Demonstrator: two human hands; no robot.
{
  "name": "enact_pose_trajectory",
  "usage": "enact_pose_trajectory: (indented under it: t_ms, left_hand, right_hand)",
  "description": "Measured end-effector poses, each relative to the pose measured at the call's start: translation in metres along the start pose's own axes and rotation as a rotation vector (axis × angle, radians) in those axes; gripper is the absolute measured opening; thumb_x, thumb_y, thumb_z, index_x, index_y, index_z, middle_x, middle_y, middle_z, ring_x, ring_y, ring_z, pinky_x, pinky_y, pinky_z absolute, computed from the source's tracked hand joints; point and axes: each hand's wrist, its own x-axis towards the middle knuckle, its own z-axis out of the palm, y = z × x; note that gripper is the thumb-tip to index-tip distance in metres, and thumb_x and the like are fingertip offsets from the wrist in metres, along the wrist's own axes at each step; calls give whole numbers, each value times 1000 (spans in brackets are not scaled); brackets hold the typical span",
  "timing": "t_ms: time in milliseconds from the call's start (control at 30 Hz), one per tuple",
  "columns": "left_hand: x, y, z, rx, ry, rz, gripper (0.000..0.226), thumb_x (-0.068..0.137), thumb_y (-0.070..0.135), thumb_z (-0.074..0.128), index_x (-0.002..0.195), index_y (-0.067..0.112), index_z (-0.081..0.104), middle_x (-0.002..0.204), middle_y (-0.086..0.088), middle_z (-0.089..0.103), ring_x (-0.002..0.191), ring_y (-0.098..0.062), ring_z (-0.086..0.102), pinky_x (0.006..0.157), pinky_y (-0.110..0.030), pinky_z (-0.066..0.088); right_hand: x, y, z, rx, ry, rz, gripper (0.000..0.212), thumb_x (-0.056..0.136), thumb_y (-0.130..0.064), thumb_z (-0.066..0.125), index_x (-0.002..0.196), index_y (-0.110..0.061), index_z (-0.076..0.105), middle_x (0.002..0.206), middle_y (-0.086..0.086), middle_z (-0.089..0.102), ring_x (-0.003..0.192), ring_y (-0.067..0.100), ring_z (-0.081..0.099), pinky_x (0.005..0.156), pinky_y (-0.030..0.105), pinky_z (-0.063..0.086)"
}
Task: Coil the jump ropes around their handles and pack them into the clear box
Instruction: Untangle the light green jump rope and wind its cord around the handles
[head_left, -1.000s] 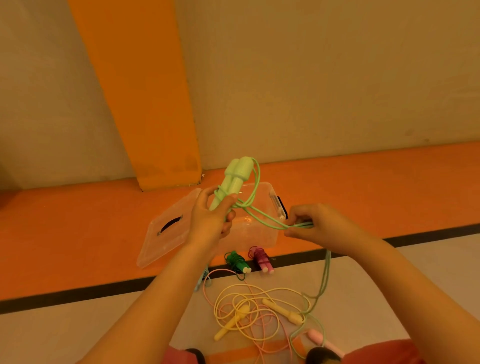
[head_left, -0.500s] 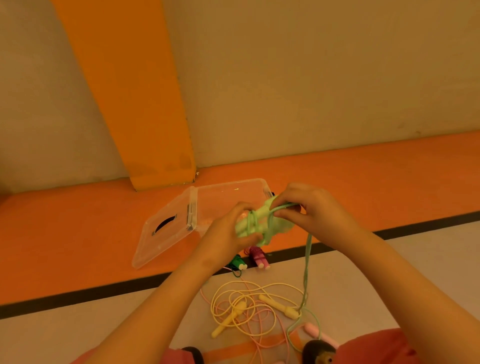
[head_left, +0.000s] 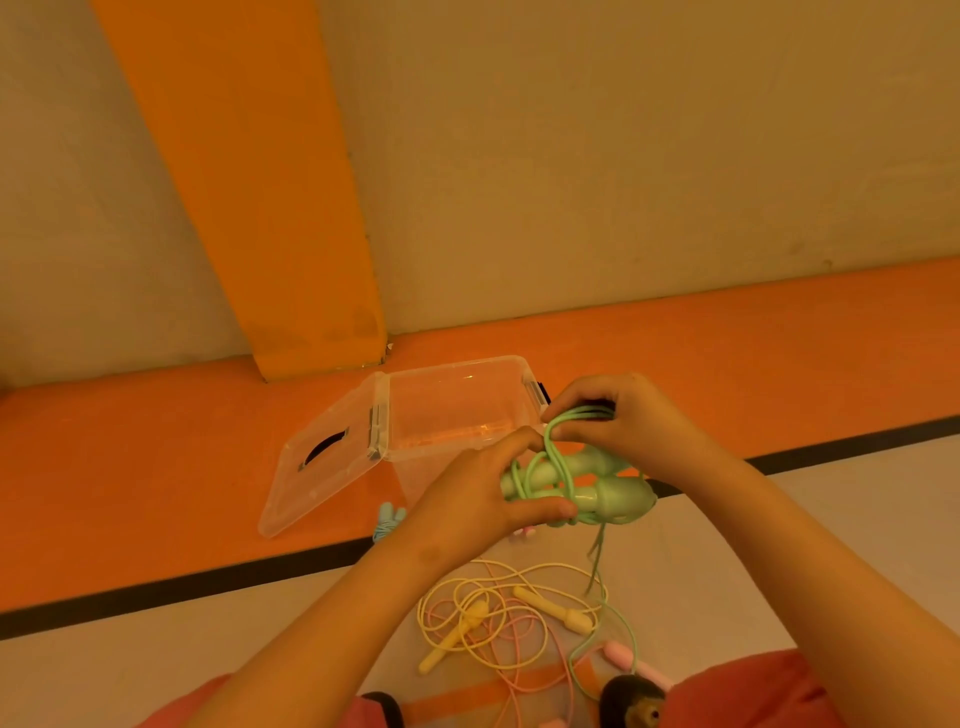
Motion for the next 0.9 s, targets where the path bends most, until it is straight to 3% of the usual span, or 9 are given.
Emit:
enact_pose_trajectory:
  t_ms: [167,300,433,533,667,733,833,900]
  left_hand:
    - [0,-2,0,19,-30,-10,47,68,39,84,107,42,57,94,17,65,83,5,58,71,-19,47]
    - [2,-4,-4,-160,-52,-119,32,76,22,80,101,21,61,73,10,66,58,2,58,55,-14,43]
    - [8,-10,-18,-330,135,-246,28,84,12,71,107,18,55,71,4,60,42,2,46,40,-12,33]
    - [12,-14,-30,-399,204,-303,24,89,15,65,110,9,54,63,-1,52,41,-6,35,37,-17,25]
    - [12,-13,-33,-522,238,-308,19,94,24,58,103,8,53,55,-1,44,38,-9,26,38,-17,21]
    - [13,-10,-32,-610,226,-278,21,94,27,56,103,8,51,55,0,43,37,-9,25,39,-17,19]
    - [14,-2,-28,-730,183,-240,26,93,31,55,105,8,50,56,1,42,38,-7,25,38,-16,19]
    - [14,1,-25,-792,140,-204,34,87,35,57,105,8,49,56,1,42,37,-6,26,37,-16,20]
  right_hand:
    - [-1,1,1,8,-3,4,11,76,-3,74,86,-9,72,84,-2,71,76,2,63,71,13,47]
    - [-2,0,-4,-46,25,-18,16,79,-4,71,85,-19,70,85,-5,70,79,6,63,72,20,48]
    - [-5,4,-18,-71,82,-5,22,78,-6,72,84,-26,67,70,-2,61,64,10,56,62,30,45]
    - [-6,8,-15,-141,-25,41,17,80,-14,72,87,-28,66,63,2,57,54,7,50,55,36,41]
    - [-8,11,-4,-109,-294,263,25,83,-28,71,106,-28,59,66,-3,63,49,16,61,46,19,42]
    - [-9,12,5,-74,-403,342,35,82,-34,70,113,-28,54,67,-2,64,50,19,61,47,21,43]
    - [-5,11,22,48,-420,330,36,86,-35,65,118,-25,52,68,3,64,53,18,60,53,24,47]
    - [-2,10,33,133,-361,269,29,88,-42,59,113,-28,54,70,6,66,62,21,64,64,30,53]
